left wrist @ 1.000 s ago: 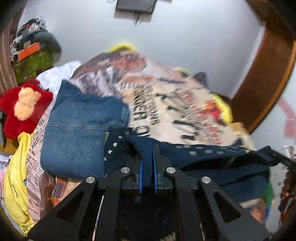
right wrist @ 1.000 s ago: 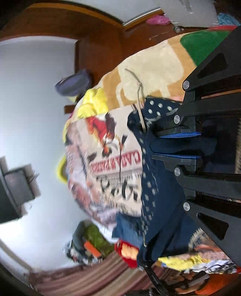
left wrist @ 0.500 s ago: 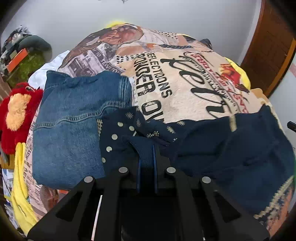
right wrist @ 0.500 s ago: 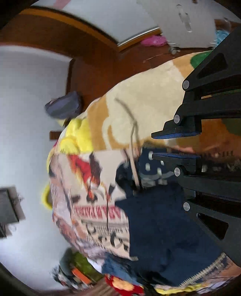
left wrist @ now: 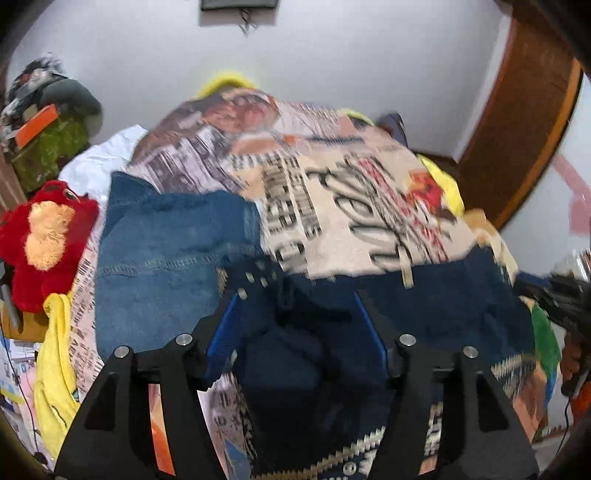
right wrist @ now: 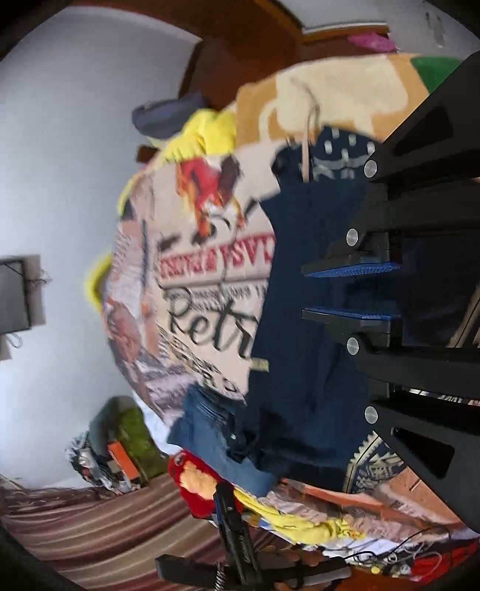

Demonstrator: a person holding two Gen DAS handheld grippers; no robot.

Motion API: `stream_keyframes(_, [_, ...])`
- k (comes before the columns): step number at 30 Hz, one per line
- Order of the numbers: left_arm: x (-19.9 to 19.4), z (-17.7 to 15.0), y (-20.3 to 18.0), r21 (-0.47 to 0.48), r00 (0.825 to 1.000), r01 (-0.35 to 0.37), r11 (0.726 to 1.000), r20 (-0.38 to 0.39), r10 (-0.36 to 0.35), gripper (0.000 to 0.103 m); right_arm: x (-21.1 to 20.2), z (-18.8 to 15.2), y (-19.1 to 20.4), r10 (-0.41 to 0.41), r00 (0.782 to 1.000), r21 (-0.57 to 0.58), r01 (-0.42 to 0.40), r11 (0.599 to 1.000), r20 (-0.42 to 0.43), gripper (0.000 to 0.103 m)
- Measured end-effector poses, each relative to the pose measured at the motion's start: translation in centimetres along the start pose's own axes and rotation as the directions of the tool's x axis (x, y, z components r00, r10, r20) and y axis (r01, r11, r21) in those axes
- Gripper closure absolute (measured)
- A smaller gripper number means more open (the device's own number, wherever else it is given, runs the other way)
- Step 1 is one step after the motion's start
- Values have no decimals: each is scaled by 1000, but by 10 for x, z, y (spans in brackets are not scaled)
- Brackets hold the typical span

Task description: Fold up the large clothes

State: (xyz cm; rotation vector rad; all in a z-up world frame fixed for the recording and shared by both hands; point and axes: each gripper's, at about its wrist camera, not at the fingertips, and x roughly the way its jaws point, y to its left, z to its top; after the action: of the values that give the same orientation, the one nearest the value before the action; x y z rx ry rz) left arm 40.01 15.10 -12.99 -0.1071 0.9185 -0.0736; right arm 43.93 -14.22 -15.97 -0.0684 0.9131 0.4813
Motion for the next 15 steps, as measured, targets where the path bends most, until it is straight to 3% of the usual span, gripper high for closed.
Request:
stream_keyframes(5, [34, -26, -15, 87, 994, 12, 996, -108, -3, 41, 36, -3, 25, 65, 994, -24, -68, 997, -93, 91])
stream_keyframes(8, [66, -33, -24, 137, 988, -25, 990, -148, 45, 41, 62, -7, 34, 4, 989, -97, -19, 995, -147, 91])
stream_keyframes(12, [92, -19, -21, 161, 982, -105, 981, -142, 128, 42, 88, -10, 18, -24, 977, -93, 4, 996, -210, 91])
stream_keyframes(15, [100, 1, -4, 103, 985, -90, 991, -135, 104, 42, 87, -6, 1, -6, 982, -63, -6, 998, -189, 91])
